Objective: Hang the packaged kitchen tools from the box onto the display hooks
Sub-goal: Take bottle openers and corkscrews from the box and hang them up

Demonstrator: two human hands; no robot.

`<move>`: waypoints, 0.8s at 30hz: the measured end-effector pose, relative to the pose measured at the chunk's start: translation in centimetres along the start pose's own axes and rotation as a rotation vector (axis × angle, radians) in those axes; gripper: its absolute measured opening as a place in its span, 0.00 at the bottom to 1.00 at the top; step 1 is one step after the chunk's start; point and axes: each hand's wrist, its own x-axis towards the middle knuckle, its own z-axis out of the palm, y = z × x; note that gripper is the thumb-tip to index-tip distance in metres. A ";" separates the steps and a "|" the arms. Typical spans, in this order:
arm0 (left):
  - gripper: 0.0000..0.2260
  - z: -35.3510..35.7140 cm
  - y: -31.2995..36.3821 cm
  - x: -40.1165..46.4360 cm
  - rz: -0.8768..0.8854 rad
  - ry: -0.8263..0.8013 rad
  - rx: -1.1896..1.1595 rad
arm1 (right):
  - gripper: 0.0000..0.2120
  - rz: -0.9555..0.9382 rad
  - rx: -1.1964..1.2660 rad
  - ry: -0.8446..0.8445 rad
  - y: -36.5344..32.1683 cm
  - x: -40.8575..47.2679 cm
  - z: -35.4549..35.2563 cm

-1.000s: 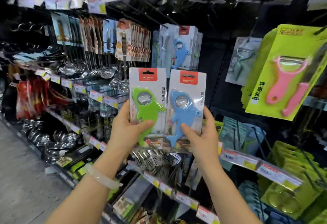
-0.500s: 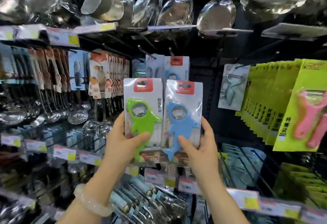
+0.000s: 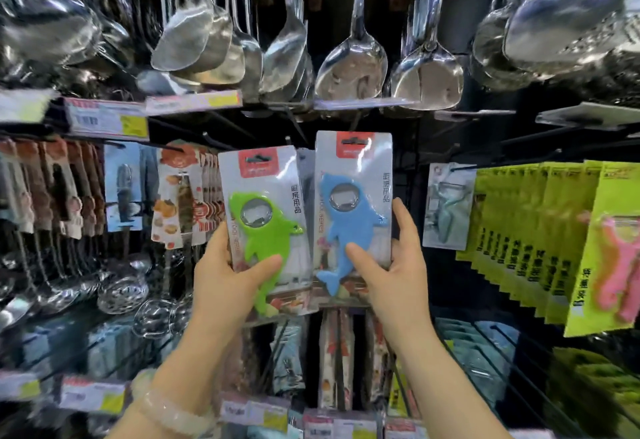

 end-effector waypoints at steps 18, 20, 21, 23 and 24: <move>0.26 -2.1 -1.6 0.8 -0.029 -0.007 0.002 | 0.36 0.035 -0.024 0.058 -0.4 -0.4 1.5; 0.26 -2.2 -1.7 0.8 -0.029 -0.011 -0.005 | 0.36 0.022 -0.040 0.062 -0.7 -0.5 1.5; 0.26 -2.3 -1.7 0.7 -0.031 -0.012 -0.010 | 0.36 0.014 -0.051 0.066 -0.9 -0.4 1.5; 0.26 -2.4 -1.7 0.6 -0.029 -0.009 -0.027 | 0.36 0.003 -0.083 0.077 -1.2 -0.4 1.4; 0.26 -2.4 -1.5 0.5 -0.028 -0.006 -0.034 | 0.36 0.001 -0.092 0.081 -1.4 -0.3 1.3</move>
